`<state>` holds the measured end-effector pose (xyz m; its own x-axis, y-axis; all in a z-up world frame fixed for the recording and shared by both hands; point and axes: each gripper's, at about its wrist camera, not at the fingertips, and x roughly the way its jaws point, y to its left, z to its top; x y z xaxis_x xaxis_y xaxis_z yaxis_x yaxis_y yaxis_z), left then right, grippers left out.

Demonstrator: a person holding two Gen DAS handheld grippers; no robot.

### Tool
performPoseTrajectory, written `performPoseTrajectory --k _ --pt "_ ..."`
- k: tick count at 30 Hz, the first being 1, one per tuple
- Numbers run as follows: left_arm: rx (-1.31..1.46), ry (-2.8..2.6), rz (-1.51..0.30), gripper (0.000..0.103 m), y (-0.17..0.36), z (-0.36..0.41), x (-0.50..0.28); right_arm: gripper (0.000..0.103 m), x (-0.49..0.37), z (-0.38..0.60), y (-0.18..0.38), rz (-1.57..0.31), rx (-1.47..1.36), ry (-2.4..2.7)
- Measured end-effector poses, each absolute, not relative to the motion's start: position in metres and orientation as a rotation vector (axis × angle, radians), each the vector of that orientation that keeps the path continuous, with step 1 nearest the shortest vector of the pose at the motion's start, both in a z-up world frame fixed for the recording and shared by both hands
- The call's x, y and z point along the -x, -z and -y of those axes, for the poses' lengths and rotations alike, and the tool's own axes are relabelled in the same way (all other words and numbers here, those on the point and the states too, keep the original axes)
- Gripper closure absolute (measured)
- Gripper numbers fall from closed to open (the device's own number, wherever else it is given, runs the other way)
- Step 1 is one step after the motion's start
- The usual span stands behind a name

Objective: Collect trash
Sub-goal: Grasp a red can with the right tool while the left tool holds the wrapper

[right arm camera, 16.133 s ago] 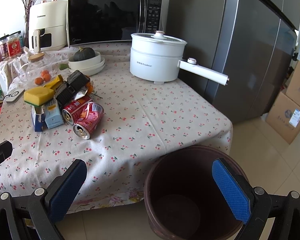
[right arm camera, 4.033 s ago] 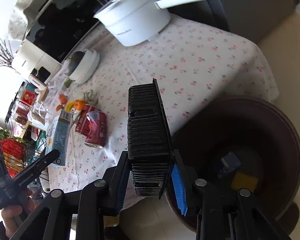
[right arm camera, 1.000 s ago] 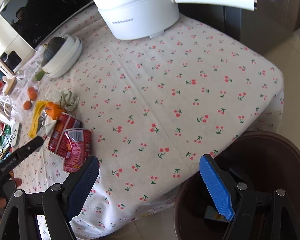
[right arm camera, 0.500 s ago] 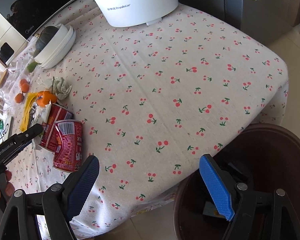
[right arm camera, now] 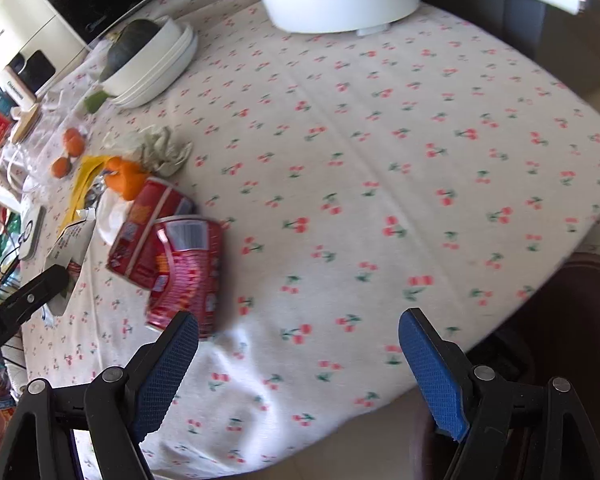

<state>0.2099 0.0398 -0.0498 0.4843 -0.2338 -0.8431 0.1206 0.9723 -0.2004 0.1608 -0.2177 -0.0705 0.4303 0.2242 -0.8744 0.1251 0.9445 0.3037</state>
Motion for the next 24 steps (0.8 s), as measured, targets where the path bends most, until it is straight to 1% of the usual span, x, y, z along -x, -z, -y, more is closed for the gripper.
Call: performPoseTrajectory --k 5,11,15,17,18,19,24 --pt "0.101 0.189 -1.064 0.069 0.048 -0.059 -0.188 0.017 -0.174 0.183 0.084 -1.155 -0.376 -0.137" --pt "0.085 0.147 -1.059 0.069 0.047 -0.083 -0.172 0.019 -0.187 0.145 0.103 -1.180 -0.320 -0.167" --pt "0.091 0.133 -1.065 0.069 0.049 -0.095 -0.169 0.024 -0.192 0.132 0.113 -1.173 -0.312 -0.157" --pt "0.090 0.129 -1.067 0.069 0.049 -0.099 -0.168 0.031 -0.194 0.131 0.117 -1.172 -0.315 -0.143" --pt "0.089 0.127 -1.068 0.069 0.049 -0.100 -0.167 0.040 -0.195 0.131 0.121 -1.180 -0.320 -0.143" --pt "0.089 0.126 -1.069 0.069 0.050 -0.101 -0.167 0.045 -0.196 0.130 0.124 -1.189 -0.325 -0.152" --pt "0.095 0.127 -1.064 0.069 0.048 -0.102 -0.165 0.046 -0.194 0.130 0.123 -1.185 -0.322 -0.173"
